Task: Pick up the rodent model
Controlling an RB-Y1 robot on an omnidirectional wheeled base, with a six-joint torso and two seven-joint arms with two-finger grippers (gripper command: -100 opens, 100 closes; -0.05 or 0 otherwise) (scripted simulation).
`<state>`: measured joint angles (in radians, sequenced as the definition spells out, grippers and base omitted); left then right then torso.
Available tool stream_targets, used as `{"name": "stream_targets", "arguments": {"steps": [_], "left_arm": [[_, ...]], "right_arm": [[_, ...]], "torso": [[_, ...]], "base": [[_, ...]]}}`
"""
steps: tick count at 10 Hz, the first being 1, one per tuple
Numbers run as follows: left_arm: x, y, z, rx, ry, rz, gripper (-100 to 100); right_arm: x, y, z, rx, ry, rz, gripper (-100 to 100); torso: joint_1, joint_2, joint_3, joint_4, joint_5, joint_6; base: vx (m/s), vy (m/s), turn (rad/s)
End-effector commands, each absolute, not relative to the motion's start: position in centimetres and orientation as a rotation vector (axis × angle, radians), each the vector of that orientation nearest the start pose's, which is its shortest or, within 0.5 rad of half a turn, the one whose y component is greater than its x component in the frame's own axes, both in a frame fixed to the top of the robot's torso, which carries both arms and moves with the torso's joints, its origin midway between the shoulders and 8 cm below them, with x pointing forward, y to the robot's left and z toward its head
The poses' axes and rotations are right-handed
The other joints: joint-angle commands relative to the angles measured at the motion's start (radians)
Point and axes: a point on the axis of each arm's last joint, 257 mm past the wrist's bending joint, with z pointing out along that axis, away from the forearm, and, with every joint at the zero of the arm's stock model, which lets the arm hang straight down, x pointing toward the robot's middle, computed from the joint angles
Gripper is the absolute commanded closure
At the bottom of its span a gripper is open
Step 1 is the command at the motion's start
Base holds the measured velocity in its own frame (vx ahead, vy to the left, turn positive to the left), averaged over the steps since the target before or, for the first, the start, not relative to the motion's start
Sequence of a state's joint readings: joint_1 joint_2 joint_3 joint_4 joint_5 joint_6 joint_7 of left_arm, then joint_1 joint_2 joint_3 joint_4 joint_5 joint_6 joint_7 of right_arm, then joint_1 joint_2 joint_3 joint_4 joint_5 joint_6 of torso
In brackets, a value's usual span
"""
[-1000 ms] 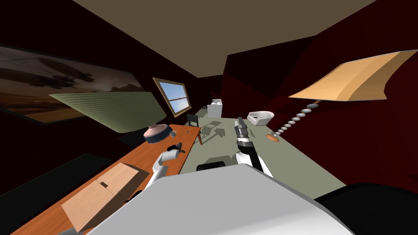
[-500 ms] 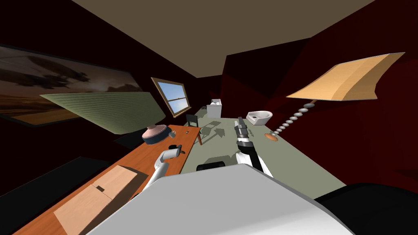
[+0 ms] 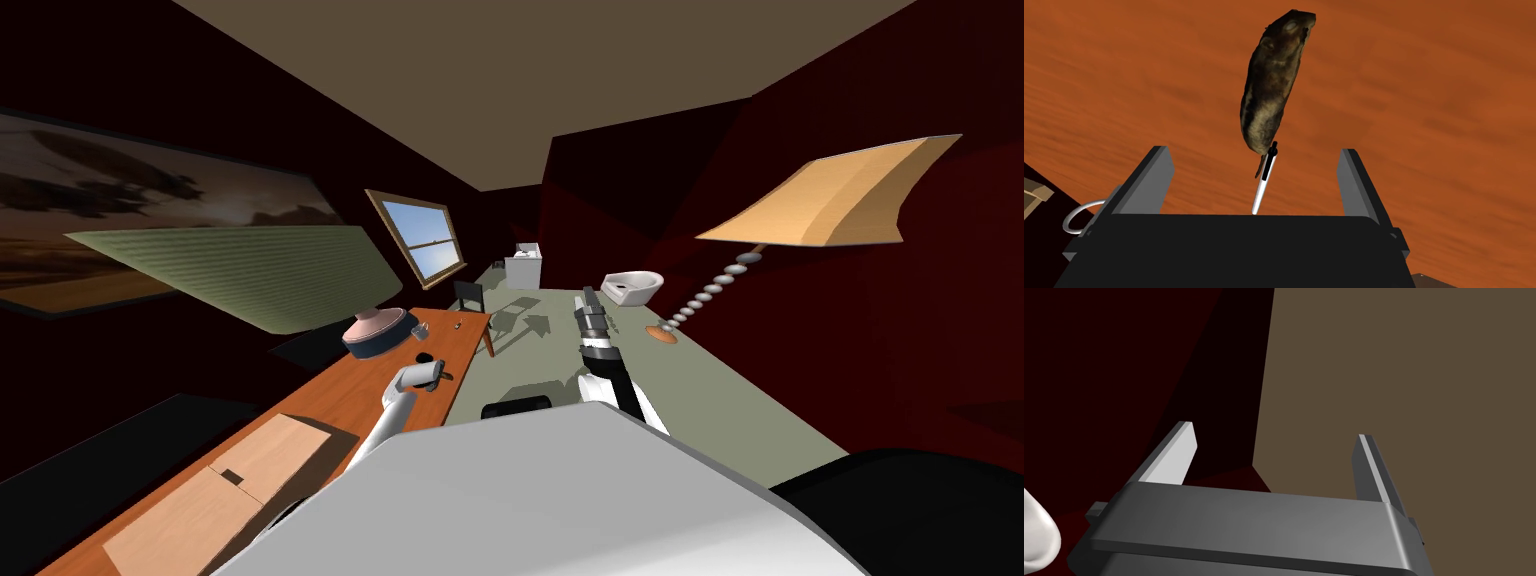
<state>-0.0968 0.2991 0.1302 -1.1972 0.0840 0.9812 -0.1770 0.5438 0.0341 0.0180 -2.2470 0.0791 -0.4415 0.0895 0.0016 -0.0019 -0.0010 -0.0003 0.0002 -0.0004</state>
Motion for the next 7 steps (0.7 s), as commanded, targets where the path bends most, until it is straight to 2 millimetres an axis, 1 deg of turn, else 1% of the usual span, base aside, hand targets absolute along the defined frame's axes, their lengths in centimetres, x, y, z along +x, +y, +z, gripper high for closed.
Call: {"name": "stream_targets", "arguments": {"steps": [1, 5, 6, 7], "left_arm": [[36.4, 42.2, -50.9, -1.901, 2.035, -0.01, -100], [35.2, 41.8, -51.6, -1.94, 2.102, 0.059, -100], [35.4, 41.9, -51.6, -1.934, 2.089, 0.048, -100], [35.3, 41.9, -51.6, -1.936, 2.093, 0.051, 0]], "right_arm": [[35.7, -27.7, -1.7, 0.701, 0.746, 1.142, 0], [35.7, -27.7, -1.7, 0.701, 0.746, 1.142, 0], [35.7, -27.7, -1.7, 0.701, 0.746, 1.142, 0], [35.7, -27.7, -1.7, 0.701, 0.746, 1.142, 0]], "torso": [[0.0, 0.0, 0.0, 0.0, 0.0, 0.0], [0.0, -0.001, 0.0, 0.0, 0.0, 0.0], [-0.001, -0.001, 0.0, 0.0, 0.0, 0.0], [-0.001, 0.0, 0.0, 0.0, 0.0, 0.0]], "base": [[0.035, 0.026, -0.05], [0.036, 0.021, -0.036], [0.016, 0.009, -0.009], [0.0, 0.0, 0.0]]}}
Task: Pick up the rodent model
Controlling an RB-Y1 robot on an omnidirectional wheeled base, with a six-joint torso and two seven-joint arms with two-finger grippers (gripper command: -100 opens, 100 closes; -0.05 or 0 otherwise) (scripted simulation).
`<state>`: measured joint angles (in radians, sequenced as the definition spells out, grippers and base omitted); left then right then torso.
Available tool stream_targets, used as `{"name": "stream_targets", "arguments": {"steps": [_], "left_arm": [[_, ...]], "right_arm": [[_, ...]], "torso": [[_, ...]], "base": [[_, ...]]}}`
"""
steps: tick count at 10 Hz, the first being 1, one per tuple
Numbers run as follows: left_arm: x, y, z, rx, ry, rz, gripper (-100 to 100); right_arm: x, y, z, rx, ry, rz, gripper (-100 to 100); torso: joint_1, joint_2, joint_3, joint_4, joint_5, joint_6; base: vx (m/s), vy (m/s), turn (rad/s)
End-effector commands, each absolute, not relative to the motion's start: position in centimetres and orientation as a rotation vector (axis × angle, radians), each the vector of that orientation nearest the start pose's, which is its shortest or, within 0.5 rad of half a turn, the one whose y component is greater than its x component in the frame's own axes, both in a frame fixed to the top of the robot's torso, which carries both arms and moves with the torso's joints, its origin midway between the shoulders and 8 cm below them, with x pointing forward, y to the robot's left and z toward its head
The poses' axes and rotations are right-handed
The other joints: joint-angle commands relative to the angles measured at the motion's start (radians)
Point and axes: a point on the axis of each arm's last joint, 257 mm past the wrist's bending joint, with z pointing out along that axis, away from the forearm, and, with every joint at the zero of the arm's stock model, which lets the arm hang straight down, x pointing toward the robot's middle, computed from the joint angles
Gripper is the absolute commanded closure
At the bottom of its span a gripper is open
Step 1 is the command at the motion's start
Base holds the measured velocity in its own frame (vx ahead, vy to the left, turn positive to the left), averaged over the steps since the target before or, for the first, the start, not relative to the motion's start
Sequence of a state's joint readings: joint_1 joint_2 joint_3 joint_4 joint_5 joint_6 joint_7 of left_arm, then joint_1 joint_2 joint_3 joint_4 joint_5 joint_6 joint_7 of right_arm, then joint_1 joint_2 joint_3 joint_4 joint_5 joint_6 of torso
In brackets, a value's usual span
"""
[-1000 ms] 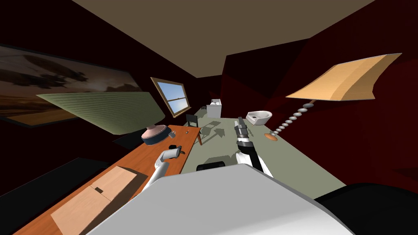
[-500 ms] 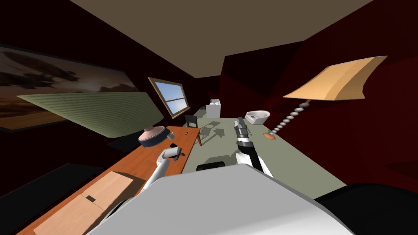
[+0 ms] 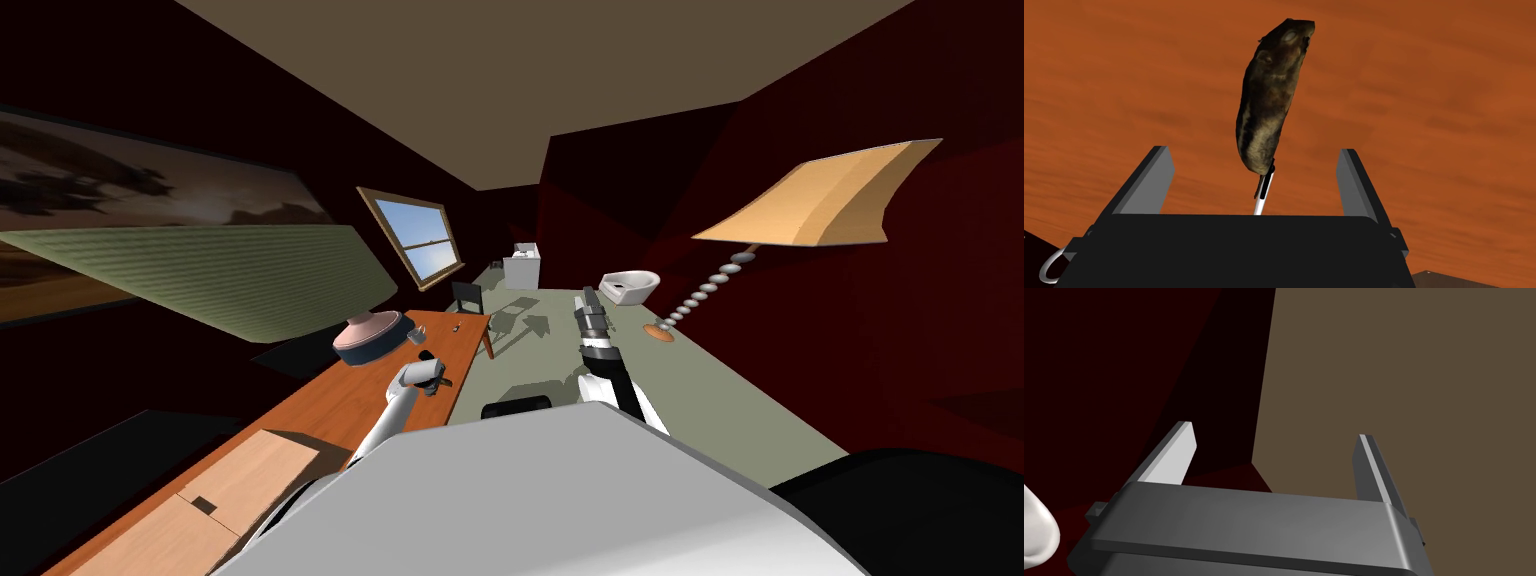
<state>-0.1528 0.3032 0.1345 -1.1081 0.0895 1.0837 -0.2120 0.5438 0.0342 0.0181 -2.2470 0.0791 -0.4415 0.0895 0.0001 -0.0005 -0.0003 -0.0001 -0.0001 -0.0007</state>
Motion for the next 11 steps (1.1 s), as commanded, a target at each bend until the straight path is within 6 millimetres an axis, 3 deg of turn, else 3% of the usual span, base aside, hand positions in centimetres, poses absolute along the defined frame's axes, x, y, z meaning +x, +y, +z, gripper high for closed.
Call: {"name": "stream_targets", "arguments": {"steps": [1, 6, 7, 11], "left_arm": [[35.0, 41.8, -52.3, -1.937, 2.091, 0.051, -100], [34.1, 41.5, -53.7, -1.939, 2.089, 0.051, -100], [34.1, 41.5, -53.7, -1.94, 2.089, 0.051, 100], [34.1, 41.5, -53.7, -1.939, 2.091, 0.053, 100]], "right_arm": [[35.7, -27.7, -1.7, 0.701, 0.746, 1.142, 0], [35.7, -27.7, -1.7, 0.701, 0.746, 1.142, 0], [35.7, -27.7, -1.7, 0.701, 0.746, 1.142, 0], [35.7, -27.7, -1.7, 0.701, 0.746, 1.142, 0]], "torso": [[0.0, 0.0, 0.0, 0.0, 0.0, 0.0], [0.001, -0.001, -0.001, 0.0, 0.0, 0.0], [0.001, -0.001, 0.0, 0.0, 0.0, 0.0], [0.002, -0.001, -0.001, 0.0, 0.001, 0.0]], "base": [[0.019, 0.014, -0.01], [0.027, 0.019, -0.007], [0.0, 0.0, 0.0], [0.0, 0.0, 0.0]]}}
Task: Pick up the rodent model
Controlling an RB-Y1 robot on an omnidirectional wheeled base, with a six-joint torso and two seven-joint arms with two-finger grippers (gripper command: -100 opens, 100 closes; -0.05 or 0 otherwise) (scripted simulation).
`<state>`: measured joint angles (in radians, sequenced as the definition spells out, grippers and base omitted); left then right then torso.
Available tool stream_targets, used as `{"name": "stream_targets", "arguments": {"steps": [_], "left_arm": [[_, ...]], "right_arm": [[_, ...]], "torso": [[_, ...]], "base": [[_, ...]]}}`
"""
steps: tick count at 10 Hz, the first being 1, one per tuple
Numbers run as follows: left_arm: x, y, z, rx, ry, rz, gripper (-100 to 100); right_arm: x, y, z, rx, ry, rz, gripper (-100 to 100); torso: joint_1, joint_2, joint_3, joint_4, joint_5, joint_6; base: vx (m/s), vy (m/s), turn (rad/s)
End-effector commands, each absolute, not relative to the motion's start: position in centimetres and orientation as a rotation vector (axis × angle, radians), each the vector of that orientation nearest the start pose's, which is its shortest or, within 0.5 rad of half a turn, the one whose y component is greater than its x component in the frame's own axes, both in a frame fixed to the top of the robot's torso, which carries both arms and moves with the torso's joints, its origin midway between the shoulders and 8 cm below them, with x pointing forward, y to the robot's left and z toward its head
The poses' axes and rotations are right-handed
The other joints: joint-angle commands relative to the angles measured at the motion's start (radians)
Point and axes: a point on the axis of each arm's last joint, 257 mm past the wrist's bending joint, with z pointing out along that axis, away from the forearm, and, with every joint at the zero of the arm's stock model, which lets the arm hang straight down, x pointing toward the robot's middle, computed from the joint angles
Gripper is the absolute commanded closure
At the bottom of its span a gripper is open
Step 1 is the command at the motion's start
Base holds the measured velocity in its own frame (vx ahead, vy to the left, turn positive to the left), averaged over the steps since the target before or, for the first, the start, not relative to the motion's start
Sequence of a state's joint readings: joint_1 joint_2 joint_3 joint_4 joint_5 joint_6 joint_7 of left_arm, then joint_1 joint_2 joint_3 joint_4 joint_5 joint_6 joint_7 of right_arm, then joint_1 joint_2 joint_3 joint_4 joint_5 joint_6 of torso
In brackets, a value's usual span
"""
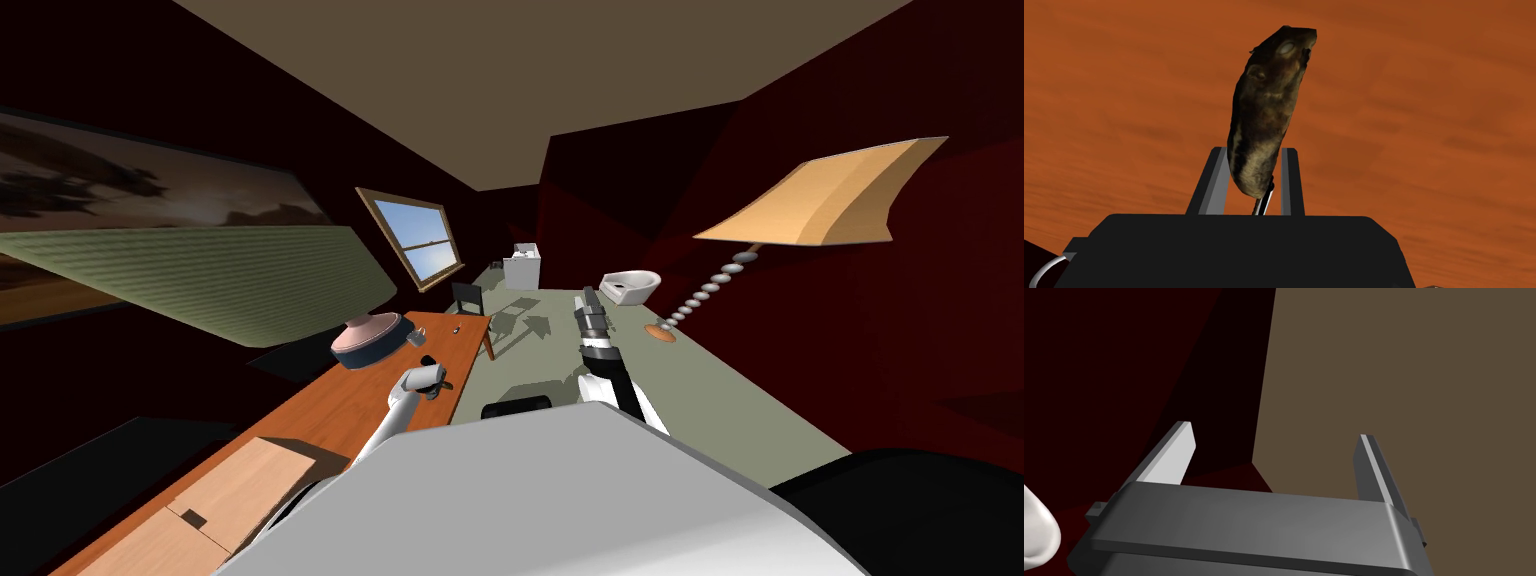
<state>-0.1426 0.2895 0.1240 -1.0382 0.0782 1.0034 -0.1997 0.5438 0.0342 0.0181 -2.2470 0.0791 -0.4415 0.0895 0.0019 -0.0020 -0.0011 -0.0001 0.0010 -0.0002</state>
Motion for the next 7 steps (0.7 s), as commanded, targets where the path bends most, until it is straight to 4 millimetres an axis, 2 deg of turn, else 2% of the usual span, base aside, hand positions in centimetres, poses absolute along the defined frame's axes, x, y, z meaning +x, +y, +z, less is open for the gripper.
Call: {"name": "stream_targets", "arguments": {"steps": [1, 2, 5, 6, 7], "left_arm": [[34.1, 41.5, -53.7, -1.94, 2.09, 0.053, 0], [34.7, 41.7, -52.8, -1.937, 2.09, 0.051, 100], [35.2, 41.8, -51.8, -1.936, 2.092, 0.051, 100], [35.2, 41.7, -52.1, -1.935, 2.089, 0.048, 100], [35.2, 41.7, -52.0, -1.936, 2.091, 0.05, 0]], "right_arm": [[35.7, -27.7, -1.7, 0.701, 0.746, 1.142, 0], [35.7, -27.7, -1.7, 0.701, 0.746, 1.142, 0], [35.7, -27.6, -1.7, 0.701, 0.746, 1.142, 0], [35.7, -27.6, -1.7, 0.701, 0.746, 1.142, 0], [35.7, -27.6, -1.7, 0.701, 0.746, 1.142, 0]], "torso": [[0.0, 0.0, 0.0, 0.0, 0.0, 0.0], [0.0, 0.0, 0.0, 0.0, 0.0, 0.0], [-0.002, 0.002, 0.001, 0.001, -0.001, 0.0], [-0.002, 0.002, 0.001, 0.001, -0.001, 0.0], [-0.001, 0.002, 0.001, 0.0, 0.0, 0.0]], "base": [[0.0, 0.0, 0.0], [-0.023, -0.022, 0.015], [-0.03, -0.02, 0.006], [-0.014, -0.008, 0.002], [0.0, 0.0, 0.0]]}}
